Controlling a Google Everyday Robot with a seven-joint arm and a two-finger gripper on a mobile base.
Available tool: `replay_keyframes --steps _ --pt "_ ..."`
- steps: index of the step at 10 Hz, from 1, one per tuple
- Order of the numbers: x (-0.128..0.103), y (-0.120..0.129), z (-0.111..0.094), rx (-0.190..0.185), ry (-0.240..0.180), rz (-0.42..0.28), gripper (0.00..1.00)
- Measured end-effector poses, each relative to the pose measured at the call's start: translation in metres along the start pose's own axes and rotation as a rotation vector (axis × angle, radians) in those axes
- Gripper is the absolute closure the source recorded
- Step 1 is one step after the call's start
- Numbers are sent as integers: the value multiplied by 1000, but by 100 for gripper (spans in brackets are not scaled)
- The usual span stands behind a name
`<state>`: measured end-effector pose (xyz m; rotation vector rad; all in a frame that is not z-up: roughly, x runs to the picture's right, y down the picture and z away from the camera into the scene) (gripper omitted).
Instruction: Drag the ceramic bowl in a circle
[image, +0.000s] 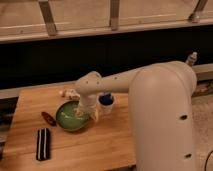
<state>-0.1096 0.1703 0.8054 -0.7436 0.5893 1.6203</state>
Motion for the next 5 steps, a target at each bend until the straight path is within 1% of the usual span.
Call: replay_keyframes --steps 3,5 --pt "4 9 16 -38 32 -3 35" --pt "6 6 29 -68 58 13 35"
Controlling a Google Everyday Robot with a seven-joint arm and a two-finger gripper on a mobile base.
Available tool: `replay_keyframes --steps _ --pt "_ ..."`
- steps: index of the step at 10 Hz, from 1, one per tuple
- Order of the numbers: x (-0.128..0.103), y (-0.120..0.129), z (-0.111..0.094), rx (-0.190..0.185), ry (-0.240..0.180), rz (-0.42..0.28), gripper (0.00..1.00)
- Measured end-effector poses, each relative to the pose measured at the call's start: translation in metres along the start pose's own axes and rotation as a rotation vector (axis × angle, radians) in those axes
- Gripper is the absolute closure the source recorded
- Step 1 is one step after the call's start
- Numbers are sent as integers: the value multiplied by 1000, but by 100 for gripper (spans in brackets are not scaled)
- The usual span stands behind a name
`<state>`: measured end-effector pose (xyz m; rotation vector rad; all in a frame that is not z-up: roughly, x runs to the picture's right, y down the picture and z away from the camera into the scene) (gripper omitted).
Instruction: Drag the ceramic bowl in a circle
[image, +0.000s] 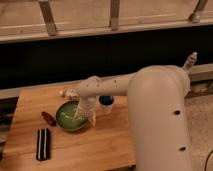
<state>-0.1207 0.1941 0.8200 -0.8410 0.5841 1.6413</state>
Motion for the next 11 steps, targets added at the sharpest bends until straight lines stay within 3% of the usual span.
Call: replay_keyframes --steps 3,7,9,11 --pt "1 -5 10 -54 22 14 57" --pt "6 12 4 -72 14 -45 97" --pt "8 16 -15 -76 -22 -73 100" --pt "16 26 -44 -26 -82 -124 100"
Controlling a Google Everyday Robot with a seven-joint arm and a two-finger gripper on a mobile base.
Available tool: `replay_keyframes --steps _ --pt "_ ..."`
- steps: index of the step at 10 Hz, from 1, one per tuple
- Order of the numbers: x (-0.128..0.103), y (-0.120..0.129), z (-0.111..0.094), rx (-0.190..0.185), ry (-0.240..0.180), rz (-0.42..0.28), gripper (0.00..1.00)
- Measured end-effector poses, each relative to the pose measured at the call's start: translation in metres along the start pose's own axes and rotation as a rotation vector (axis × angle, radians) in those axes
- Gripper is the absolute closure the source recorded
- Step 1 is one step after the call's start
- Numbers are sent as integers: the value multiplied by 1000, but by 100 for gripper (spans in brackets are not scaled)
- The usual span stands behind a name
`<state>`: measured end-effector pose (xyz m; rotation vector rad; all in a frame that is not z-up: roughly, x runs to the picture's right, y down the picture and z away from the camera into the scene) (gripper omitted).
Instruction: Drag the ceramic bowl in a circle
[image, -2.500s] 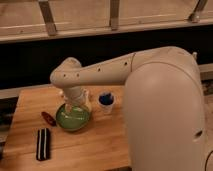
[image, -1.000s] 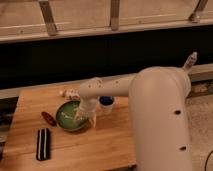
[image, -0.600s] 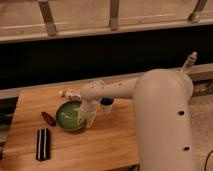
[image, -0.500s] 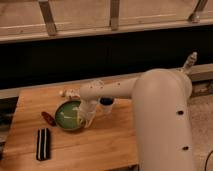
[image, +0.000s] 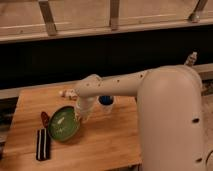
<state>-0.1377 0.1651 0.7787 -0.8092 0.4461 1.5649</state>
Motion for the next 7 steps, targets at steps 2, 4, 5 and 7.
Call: replay_keyframes --steps 2,4,5,7 --pt "2 -2 -27 51 -31 -22 100" --pt "-1 -17 -38 116 -21 -13 100" --pt "-3 -26 -34 145 -6 -2 100" --pt "-7 -59 -18 203 39 47 100"
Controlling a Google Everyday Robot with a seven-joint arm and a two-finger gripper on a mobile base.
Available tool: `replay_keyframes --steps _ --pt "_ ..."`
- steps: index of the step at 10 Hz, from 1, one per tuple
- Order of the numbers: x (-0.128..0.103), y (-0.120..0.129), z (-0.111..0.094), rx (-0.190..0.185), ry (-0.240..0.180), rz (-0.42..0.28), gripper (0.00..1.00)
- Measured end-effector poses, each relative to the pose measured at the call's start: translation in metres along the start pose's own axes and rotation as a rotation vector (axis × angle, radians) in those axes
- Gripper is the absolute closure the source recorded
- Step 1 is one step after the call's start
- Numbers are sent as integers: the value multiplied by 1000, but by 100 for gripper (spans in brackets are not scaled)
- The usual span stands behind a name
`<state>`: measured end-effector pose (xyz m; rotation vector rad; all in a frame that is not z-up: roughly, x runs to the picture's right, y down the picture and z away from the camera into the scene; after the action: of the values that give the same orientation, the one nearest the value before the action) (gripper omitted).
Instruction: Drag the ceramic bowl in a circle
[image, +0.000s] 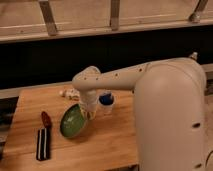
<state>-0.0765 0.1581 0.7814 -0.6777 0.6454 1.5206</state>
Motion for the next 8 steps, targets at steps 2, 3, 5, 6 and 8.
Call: replay_keyframes --steps 2,3,5,6,8 --pt "-5 -36 26 42 53 77 100" --pt "-10 -57 33 52 76 127 100" --pt "-15 -71 36 56 89 166 100" --pt "-17 -68 36 52 90 167 100" --pt "-25 -53 33 40 78 141 100"
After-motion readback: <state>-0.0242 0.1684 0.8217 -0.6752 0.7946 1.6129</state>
